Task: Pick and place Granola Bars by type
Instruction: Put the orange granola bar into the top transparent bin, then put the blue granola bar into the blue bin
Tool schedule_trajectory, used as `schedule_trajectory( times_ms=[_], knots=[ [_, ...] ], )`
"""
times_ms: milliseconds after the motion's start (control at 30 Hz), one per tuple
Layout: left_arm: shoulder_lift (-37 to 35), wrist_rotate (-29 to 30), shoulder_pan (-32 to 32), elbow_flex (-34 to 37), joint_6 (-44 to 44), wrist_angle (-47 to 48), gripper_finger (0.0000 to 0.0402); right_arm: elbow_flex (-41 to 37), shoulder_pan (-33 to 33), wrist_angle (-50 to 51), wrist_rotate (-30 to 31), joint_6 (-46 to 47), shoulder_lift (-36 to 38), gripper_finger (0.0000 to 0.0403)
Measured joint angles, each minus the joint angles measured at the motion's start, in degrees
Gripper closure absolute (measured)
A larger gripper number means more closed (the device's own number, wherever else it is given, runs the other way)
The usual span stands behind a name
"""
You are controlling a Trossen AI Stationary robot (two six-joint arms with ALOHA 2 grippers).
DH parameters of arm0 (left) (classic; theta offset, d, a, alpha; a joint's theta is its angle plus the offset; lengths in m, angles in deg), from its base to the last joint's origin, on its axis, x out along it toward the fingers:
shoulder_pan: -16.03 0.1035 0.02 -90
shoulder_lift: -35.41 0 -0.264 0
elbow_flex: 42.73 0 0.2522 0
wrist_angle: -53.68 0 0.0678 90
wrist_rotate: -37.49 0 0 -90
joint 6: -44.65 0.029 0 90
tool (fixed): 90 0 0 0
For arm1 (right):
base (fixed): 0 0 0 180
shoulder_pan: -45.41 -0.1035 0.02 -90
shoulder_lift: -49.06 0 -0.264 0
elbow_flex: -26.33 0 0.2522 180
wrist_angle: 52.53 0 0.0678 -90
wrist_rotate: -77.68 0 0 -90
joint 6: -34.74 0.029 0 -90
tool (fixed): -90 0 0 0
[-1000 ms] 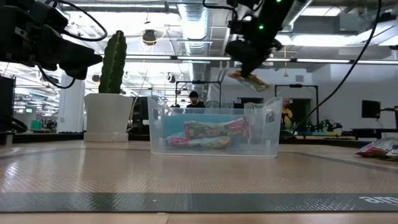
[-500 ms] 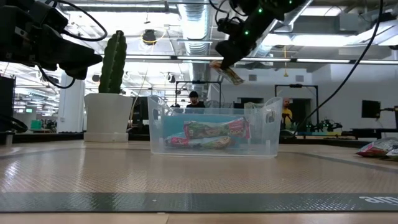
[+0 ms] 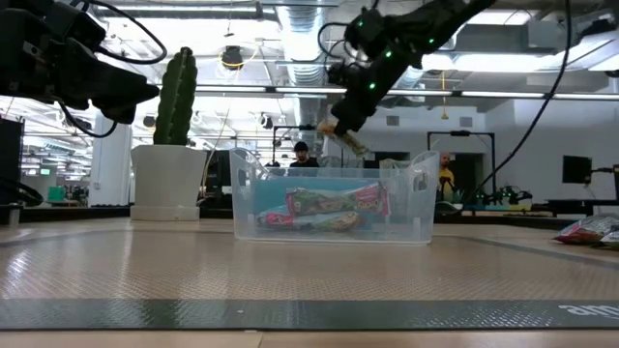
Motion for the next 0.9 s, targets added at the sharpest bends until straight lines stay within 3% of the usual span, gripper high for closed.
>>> schedule_trajectory(
  times_ms=[267, 467, 700, 900],
  knots=[
    [0.0, 0.0, 0.0, 0.0, 0.0, 0.0, 0.0273, 8.4, 1.3, 7.3, -5.6, -1.7, -7.7, 0.0393],
    [0.0, 0.1, 0.0, 0.0, -0.3, 0.0, 0.0273, 12.7, 1.3, 10.6, -6.2, -3.6, -11.6, 0.0362],
    [0.0, 0.0, 0.0, 0.0, 0.0, 0.0, 0.0273, 13.7, 1.2, 11.2, -5.9, -3.0, -12.2, 0.0314],
    [0.0, 0.0, 0.0, 0.0, 0.4, 0.0, 0.0273, 13.7, 0.6, 15.7, -4.9, 1.4, -12.1, 0.0300]
  ],
)
